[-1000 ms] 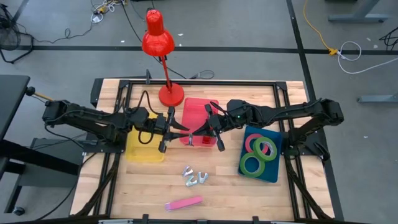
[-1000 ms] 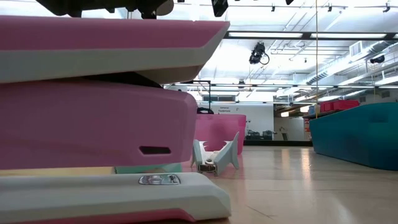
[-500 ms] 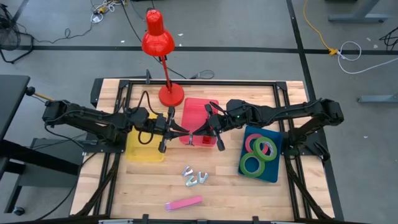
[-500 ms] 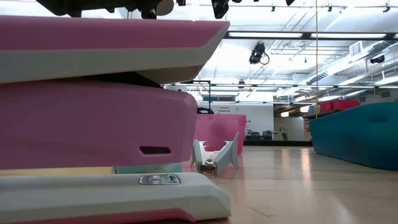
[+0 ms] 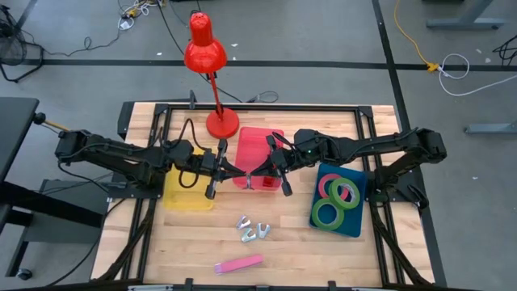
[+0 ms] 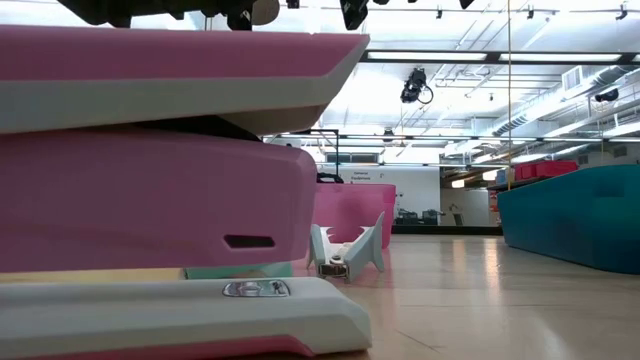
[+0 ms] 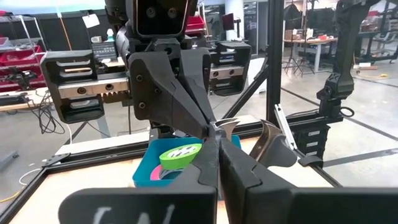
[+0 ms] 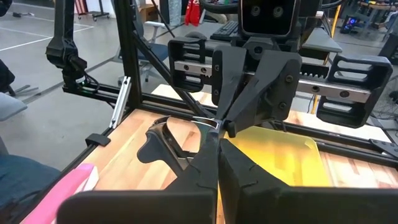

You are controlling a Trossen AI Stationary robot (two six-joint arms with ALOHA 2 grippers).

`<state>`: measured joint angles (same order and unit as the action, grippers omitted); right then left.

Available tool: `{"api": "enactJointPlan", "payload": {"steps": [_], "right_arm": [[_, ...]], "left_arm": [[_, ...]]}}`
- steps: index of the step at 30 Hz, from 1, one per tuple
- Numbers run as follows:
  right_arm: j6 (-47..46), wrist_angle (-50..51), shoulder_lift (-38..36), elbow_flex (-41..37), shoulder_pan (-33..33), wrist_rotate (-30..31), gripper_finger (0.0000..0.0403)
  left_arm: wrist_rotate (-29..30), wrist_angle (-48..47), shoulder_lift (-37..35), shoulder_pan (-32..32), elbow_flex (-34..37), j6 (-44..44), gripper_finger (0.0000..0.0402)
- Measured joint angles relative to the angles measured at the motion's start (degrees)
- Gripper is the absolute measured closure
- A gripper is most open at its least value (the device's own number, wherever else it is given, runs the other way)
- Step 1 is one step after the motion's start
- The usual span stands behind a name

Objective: Pick and place Stapler, Stapler remover, tape
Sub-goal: Put the black staple remover into the yellow bin

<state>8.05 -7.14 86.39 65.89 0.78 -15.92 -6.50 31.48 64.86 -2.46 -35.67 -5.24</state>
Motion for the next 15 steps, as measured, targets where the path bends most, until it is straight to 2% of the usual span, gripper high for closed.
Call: {"api": "enactJointPlan", "payload": {"steps": [9, 15], "right_arm": [[0.0, 0.0, 0.0, 0.0, 0.0, 0.3, 0.0376], [-0.6, -1.0, 0.0, 0.0, 0.0, 0.0, 0.0330]], "left_arm": [[0.1, -0.1, 0.0, 0.0, 0.0, -0.2, 0.0400], [0.4, -0.3, 0.0, 0.0, 0.0, -0.1, 0.0401]]}}
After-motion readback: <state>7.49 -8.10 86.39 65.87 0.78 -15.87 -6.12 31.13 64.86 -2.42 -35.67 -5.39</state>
